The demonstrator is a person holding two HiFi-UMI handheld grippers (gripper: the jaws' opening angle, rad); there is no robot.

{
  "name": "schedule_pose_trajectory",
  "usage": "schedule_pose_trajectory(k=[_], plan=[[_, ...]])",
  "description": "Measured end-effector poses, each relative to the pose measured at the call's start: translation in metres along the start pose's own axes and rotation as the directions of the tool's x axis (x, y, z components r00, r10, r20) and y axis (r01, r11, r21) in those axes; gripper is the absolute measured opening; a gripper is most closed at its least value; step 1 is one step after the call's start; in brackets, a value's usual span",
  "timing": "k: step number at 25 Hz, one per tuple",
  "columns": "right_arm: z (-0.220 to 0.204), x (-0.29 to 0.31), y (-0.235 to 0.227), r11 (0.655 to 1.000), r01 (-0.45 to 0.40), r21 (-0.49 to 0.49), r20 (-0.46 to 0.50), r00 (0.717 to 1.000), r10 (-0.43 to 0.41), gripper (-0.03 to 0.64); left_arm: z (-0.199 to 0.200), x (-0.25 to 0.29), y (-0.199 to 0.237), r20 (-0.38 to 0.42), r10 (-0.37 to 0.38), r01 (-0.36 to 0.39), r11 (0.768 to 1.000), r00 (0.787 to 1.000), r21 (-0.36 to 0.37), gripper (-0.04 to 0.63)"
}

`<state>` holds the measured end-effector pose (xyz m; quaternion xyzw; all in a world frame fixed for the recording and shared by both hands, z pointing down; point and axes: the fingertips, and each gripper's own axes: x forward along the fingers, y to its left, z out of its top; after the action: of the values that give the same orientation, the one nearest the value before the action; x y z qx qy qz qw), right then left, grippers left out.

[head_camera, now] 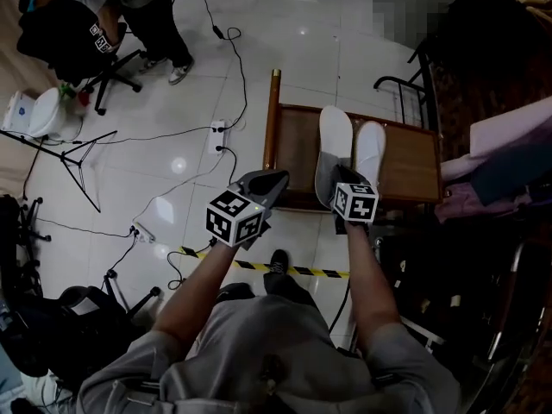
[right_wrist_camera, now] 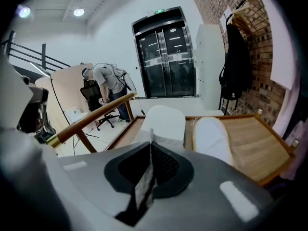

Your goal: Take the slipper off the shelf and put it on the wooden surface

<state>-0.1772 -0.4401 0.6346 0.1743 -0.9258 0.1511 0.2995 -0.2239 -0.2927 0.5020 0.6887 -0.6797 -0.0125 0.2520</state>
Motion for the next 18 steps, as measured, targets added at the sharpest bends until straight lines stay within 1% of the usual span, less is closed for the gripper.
schedule_pose_trajectory(k=[5,8,12,14,16,18], plan=[[-0.009,0.04,-0.003,0.999,-0.04,0.008,-0.048,0.998,0.041,0.008,0.005,0.011,0.015,-0.014,0.036,-0.036,0.999,0.999,0.0,-0.018],[-0.016,0.05,0.0,0.998,-0.063,0.029,-0.062,0.996,0.065,0.014,0.002,0.015,0.021,-0.028,0.055,-0.056,0.998,0.998,-0.003,-0.018],[-0.014,0.053,0.007,0.99,-0.126,0.069,-0.059,0.99,0.13,0.031,0.005,0.021,0.023,-0.034,0.057,-0.057,0.998,0.998,-0.002,-0.017],[-0.01,0.049,0.011,0.986,-0.152,0.075,-0.051,0.986,0.156,0.082,0.007,0.023,0.022,-0.036,0.052,-0.052,0.999,0.998,0.001,-0.018],[0.0,0.041,0.013,0.982,-0.166,0.085,-0.021,0.986,0.168,0.102,0.01,0.025,0.02,-0.033,0.042,-0.042,0.999,0.999,0.004,-0.018],[0.019,0.026,0.014,0.981,-0.171,0.091,0.033,0.985,0.168,0.11,0.017,0.027,0.016,-0.025,0.025,-0.024,1.0,0.999,0.009,-0.018]])
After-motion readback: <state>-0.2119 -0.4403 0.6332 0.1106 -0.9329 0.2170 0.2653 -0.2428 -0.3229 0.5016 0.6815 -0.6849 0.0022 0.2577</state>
